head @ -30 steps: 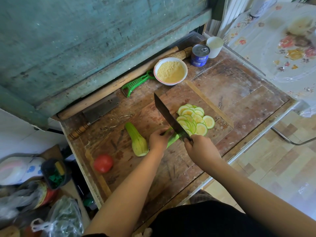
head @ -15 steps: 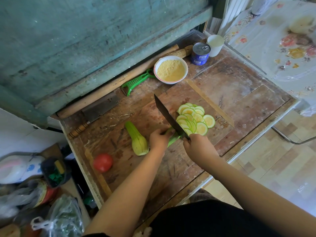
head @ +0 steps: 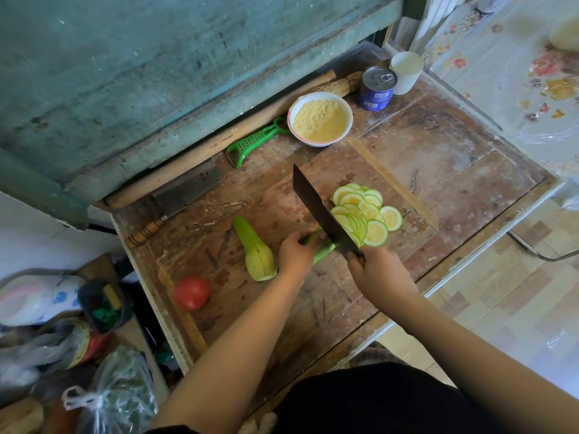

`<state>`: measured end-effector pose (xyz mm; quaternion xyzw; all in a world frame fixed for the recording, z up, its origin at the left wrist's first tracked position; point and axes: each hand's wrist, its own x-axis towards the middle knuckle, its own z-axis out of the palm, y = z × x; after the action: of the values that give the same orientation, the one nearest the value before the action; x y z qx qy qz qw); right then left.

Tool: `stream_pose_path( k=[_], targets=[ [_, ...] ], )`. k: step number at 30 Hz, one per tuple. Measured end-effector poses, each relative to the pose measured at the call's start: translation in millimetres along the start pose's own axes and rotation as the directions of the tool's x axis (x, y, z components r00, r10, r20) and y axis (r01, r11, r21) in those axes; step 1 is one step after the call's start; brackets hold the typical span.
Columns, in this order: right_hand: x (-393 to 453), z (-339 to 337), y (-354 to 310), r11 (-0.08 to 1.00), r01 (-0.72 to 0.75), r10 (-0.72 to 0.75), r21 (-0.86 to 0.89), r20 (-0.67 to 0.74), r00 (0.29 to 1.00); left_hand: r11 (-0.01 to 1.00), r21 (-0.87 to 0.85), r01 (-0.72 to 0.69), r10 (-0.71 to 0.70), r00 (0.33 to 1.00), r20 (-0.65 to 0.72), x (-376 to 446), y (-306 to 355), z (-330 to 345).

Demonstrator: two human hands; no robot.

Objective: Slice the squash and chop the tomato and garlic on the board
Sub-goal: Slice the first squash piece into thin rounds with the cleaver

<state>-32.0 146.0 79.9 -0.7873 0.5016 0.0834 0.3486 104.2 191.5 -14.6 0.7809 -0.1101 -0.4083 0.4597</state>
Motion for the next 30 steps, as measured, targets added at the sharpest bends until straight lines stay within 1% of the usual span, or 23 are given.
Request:
stream_pose_path(
  k=[5,11,16,20,26,30],
  targets=[
    [-1.2,-1.7,-4.0,0.999,0.039,-0.039,-0.008,-0.017,0.999,0.999,-0.044,0.012,-0.013,1.000,-0.002,0.7,0.5,0.4],
    [2.0,0.0,-2.7,1.000,0.019,-0.019,-0.008,-0.010,1.000,0.997,-0.065,0.031,-0.032,0.999,-0.009,1.5,0.3,1.8],
    [5.9,5.9,-2.8,0.999,-0.001,0.001,-0.039,0.010,1.000,0.999,-0.051,0.001,-0.002,1.000,-0.027,1.3,-0.3,1.7],
    [9.8,7.8,-2.3,0.999,0.015,-0.015,-0.032,0.021,1.000,0.999,-0.052,-0.011,0.009,1.000,-0.023,2.0,-0.7,0.9],
    [16.0,16.3,-3.4,0.998,-0.004,0.005,-0.061,0.027,1.000,0.997,-0.062,0.035,-0.038,0.998,-0.044,3.3,-2.5,2.0],
    [21.1,21.1,-5.4,0.998,-0.036,0.039,-0.053,0.049,0.998,0.999,-0.017,0.033,-0.034,0.998,-0.044,-0.2,0.8,1.9]
  ],
)
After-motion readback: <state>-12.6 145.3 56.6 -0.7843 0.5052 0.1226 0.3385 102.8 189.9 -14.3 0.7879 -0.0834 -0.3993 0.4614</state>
